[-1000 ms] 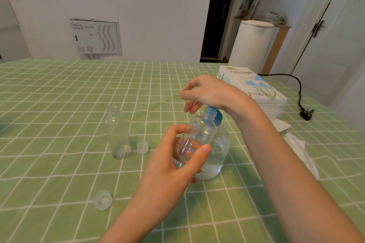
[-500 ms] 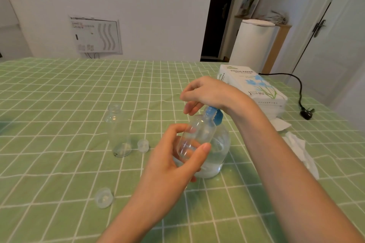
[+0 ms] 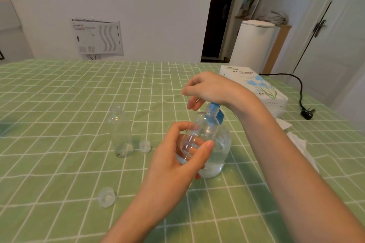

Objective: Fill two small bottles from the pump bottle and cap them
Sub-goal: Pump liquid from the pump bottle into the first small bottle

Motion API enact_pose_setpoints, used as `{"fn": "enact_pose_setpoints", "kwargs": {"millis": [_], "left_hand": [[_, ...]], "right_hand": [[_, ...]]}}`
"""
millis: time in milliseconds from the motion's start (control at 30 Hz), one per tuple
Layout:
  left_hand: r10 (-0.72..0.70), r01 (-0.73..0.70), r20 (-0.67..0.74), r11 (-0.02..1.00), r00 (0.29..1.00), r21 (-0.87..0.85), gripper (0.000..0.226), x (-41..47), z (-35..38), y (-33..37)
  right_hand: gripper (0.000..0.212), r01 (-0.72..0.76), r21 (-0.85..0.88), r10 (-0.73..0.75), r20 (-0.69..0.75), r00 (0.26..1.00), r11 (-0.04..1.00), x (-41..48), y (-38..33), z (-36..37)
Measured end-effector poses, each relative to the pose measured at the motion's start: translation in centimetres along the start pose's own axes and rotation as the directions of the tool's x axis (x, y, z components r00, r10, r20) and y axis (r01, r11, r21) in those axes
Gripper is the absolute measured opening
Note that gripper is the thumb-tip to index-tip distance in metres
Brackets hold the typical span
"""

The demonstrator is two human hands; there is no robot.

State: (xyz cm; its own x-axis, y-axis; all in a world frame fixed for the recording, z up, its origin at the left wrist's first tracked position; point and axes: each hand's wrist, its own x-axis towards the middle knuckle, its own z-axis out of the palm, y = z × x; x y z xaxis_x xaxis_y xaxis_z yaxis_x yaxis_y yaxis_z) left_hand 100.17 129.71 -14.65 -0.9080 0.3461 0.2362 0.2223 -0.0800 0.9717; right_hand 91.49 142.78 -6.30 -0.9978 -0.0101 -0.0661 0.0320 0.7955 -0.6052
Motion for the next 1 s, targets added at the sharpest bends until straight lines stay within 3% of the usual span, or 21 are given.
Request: {"fn": "enact_pose_setpoints", "kwargs": {"millis": [333,1000], "left_hand": [[0.0,0.0,0.002,1.0,1.0,0.022,0.039,-0.11,-0.17,-0.52],[0.001,-0.001,-0.007,1.0,1.0,0.003,0.039,0.1,-0.03,-0.29]], "right_hand": [[0.023,-0.02,0.052,0.018,0.044,0.999,0.998,-0.12,0.46,0.69],[0.017,0.018,0.096,-0.018,-0.008,1.0,0.995,-0.09,0.27,0.35]]}}
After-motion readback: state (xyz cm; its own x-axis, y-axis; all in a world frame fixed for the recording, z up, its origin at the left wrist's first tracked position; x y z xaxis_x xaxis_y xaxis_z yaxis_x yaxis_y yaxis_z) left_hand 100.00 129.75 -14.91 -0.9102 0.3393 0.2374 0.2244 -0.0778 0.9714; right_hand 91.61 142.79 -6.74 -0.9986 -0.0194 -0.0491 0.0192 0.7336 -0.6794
